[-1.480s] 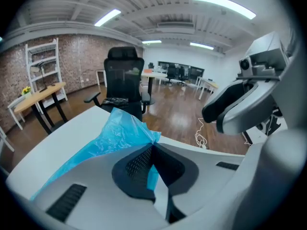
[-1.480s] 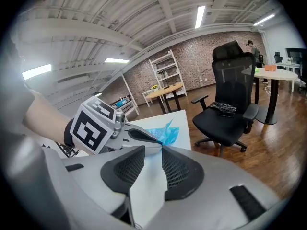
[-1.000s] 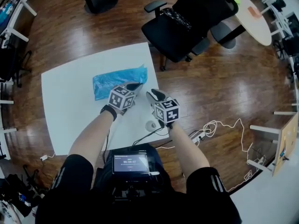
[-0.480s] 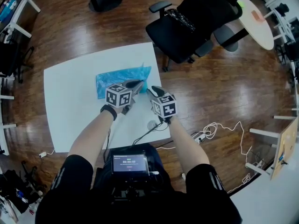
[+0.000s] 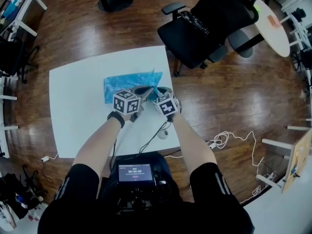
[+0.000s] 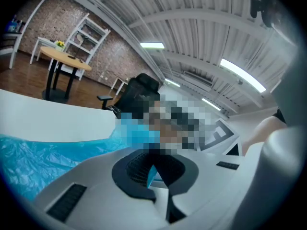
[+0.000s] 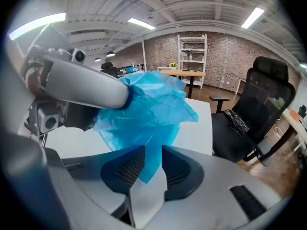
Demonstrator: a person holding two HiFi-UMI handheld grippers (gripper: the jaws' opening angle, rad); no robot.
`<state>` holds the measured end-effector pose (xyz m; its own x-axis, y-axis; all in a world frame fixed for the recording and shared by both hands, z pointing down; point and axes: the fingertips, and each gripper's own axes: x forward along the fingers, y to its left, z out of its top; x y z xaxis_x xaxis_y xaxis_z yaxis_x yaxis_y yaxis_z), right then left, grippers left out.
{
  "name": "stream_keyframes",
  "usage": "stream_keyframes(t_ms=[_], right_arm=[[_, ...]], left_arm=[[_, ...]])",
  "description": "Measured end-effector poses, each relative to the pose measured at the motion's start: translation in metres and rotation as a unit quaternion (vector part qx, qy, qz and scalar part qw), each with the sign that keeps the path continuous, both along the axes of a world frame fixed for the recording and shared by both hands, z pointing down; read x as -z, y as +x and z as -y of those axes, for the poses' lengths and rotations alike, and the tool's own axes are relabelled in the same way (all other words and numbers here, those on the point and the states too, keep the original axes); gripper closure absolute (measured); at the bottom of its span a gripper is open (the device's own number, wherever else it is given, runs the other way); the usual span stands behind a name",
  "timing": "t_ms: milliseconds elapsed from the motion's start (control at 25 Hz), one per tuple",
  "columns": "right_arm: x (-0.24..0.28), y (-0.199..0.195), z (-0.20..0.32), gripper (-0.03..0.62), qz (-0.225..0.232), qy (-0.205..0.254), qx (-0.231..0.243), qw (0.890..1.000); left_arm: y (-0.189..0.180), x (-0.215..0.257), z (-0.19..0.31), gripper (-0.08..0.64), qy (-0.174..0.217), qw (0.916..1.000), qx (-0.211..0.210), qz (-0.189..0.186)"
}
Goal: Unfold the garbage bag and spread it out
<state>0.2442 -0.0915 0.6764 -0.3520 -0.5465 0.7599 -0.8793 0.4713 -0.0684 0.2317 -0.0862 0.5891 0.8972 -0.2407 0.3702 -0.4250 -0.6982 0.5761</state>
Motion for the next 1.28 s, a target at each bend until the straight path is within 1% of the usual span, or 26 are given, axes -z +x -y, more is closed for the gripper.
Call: stream_keyframes(t_ms=[80,240,440,560,720,920,1120,1280], right_arm=[[-0.009,-0.003,0.001,0.456,-0.018,-0.006,0.013,1.0],[-0.029,-0.007,-0.003,0.456,-0.046,-0.032,0.035,0.998],[-0.031,-0.007,-0.001,0.443,-0.046,-0.03,0.036,0.998],[-0.033,-0.006,-0.003,0.443,-0.049,-0.034,0.036,0.998],[-0.032,-0.008,-0.002,0.443,-0.046,-0.033,0.036,0.998],[-0.032,-0.005,-0.001,0.443,-0.054,-0.03,0.034,0.997],[-0.032,-0.006,-0.002,0.443,-0.052,-0.033,0.027,0.998],[-0.031,-0.005,-0.002,0.444,-0.054,-0.032,0.023,0.998]], left_arm=[[0.0,-0.001,0.0,0.557,0.001,1.0,-0.001,0.0],[-0.001,0.001,0.001,0.557,0.001,1.0,0.003,-0.004],[-0.01,0.008,0.01,0.557,0.001,0.9997,0.02,-0.014],[-0.023,0.016,0.018,0.557,0.0,0.9987,0.043,-0.029],[-0.048,0.029,0.033,0.557,0.001,0.9956,0.08,-0.048],[-0.088,0.045,0.051,0.557,0.008,0.9894,0.127,-0.07],[-0.133,0.055,0.065,0.557,0.011,0.9806,0.175,-0.087],[-0.167,0.071,0.071,0.557,0.021,0.9725,0.207,-0.106]])
